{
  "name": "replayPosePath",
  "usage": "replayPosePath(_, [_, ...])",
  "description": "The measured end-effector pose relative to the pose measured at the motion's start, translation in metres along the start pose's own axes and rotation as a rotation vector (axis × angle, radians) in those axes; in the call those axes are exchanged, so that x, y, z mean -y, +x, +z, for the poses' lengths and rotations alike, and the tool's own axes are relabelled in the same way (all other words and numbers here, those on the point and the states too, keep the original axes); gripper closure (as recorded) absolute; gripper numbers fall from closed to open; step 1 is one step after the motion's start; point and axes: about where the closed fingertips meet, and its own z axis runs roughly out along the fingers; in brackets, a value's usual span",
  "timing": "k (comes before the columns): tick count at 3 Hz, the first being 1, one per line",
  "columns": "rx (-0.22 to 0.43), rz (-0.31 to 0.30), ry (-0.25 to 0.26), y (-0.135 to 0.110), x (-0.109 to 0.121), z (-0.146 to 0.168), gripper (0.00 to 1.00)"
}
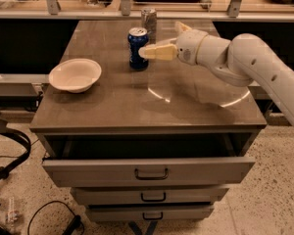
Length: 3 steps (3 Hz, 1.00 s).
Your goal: Pick pepsi can
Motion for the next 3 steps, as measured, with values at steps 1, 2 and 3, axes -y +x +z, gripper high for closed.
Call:
replayPosePath(1, [0.016,0.041,-0.023,0.014,-0.004,0.021,0.0])
replayPosePath(2, [0.025,0.072,-0.05,0.03,-0.011,0.043,0.03])
replayPosePath(3, [0.026,0.071,-0.053,0.028,-0.013,0.043,0.26])
